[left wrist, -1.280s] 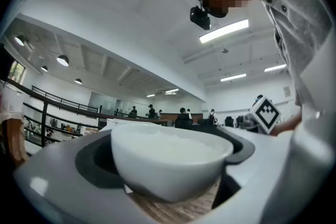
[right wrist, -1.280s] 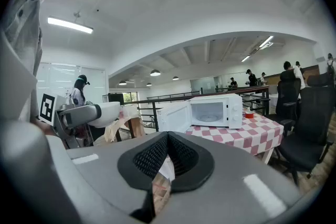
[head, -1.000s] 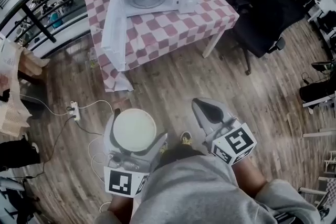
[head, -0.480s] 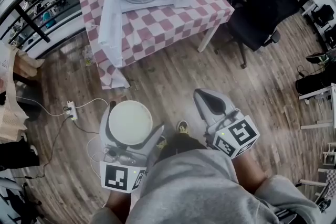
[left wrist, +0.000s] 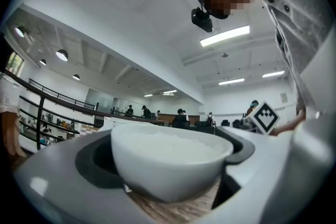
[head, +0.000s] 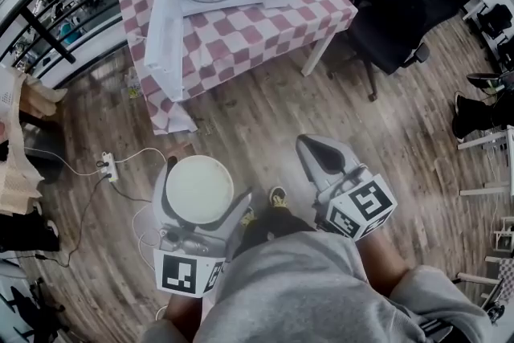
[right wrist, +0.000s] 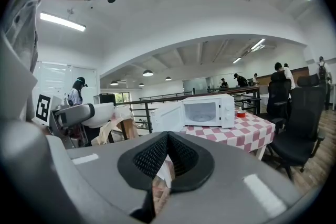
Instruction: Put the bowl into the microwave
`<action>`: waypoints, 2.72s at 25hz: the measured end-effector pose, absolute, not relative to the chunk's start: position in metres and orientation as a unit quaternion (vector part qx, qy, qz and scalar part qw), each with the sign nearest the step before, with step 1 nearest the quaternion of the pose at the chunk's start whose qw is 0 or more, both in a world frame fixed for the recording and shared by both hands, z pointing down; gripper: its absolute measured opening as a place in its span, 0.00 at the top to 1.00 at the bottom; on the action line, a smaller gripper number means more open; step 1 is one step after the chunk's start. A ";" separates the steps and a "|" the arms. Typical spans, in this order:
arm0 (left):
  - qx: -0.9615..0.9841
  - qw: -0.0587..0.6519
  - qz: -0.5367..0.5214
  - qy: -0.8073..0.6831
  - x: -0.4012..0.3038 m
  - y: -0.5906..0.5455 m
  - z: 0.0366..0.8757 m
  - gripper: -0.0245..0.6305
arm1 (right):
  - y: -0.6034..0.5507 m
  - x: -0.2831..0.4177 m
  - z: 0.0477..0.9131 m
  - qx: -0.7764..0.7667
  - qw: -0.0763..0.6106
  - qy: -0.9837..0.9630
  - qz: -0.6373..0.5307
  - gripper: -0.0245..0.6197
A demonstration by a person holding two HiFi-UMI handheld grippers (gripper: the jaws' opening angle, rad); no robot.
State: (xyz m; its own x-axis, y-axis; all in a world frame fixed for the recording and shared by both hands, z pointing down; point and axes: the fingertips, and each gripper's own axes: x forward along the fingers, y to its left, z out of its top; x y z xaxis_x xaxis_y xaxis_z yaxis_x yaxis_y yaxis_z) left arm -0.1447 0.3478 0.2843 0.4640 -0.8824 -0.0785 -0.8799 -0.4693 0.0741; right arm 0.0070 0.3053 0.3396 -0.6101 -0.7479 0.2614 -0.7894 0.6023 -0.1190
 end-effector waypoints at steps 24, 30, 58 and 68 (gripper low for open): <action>0.847 -0.001 -0.027 -0.531 -0.075 0.202 0.290 0.14 | 0.154 0.069 0.358 0.400 0.075 -0.905 0.128 0.97; 0.837 0.007 -0.024 -0.546 -0.075 0.170 0.291 0.14 | 0.124 0.066 0.366 0.380 0.081 -0.910 0.145 0.97; 0.820 -0.008 -0.017 -0.572 -0.032 0.131 0.291 0.14 | 0.081 0.094 0.368 0.328 0.071 -0.931 0.142 0.97; 0.817 -0.008 -0.012 -0.577 -0.035 0.139 0.293 0.14 | 0.087 0.091 0.374 0.325 0.073 -0.933 0.140 0.97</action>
State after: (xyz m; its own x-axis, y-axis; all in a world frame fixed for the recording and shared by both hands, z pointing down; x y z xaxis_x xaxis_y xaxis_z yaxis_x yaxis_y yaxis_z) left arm -0.0353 0.1387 0.2927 0.3342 -0.9420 -0.0289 -0.9424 -0.3344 -0.0001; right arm 0.0910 0.0872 0.3736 -0.7786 -0.5849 0.2272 -0.6258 0.7504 -0.2127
